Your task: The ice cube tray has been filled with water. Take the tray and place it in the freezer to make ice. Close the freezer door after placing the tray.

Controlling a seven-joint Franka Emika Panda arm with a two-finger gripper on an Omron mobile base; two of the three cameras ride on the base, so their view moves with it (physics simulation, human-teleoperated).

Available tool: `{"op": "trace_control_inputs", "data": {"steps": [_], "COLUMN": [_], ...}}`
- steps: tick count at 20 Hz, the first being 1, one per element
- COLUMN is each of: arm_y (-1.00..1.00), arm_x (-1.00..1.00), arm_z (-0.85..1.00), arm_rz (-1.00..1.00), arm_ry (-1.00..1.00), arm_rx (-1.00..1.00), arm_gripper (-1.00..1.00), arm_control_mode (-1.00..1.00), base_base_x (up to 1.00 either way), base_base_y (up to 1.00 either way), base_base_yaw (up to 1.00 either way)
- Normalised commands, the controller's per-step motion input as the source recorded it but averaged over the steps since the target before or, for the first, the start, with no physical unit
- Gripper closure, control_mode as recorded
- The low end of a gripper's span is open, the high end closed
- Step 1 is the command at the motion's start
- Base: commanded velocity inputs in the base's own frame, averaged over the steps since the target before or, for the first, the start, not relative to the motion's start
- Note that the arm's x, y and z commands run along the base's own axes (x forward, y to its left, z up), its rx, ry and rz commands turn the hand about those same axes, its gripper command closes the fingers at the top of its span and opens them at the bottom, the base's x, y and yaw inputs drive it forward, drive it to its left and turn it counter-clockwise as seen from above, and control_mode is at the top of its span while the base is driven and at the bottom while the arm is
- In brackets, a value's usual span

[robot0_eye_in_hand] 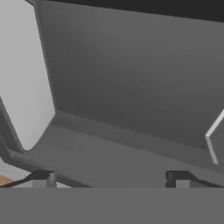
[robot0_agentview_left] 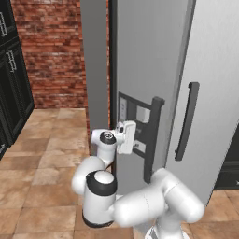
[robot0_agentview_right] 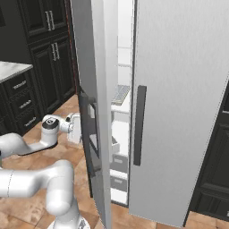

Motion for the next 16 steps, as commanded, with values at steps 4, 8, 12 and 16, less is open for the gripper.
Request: {"op": "trace_control_inputs", "data": {"steps": [4, 8, 12, 16], "arm_y": [-0.55, -0.54, -0.53, -0.61], "arm_x": [0.11, 0.35, 0.56, 0.65], "arm_z": [0.0, 0.0, 0.0, 0.0], "arm_rz": [0.0, 0.04, 0.12, 0.22], "arm_ry": [0.06, 0.08, 0.08, 0.04], "arm_rx": [0.0, 0.0, 0.02, 0.06], "arm_gripper": [-1.0, -1.0, -1.0, -1.0], "arm_control_mode": [-1.0, -1.0, -1.0, -1.0], "base_base_x": [0.0, 0.0, 0.0, 0.0], "base_base_y": [0.0, 0.0, 0.0, 0.0], "base_base_yaw": [0.0, 0.0, 0.0, 0.0]}}
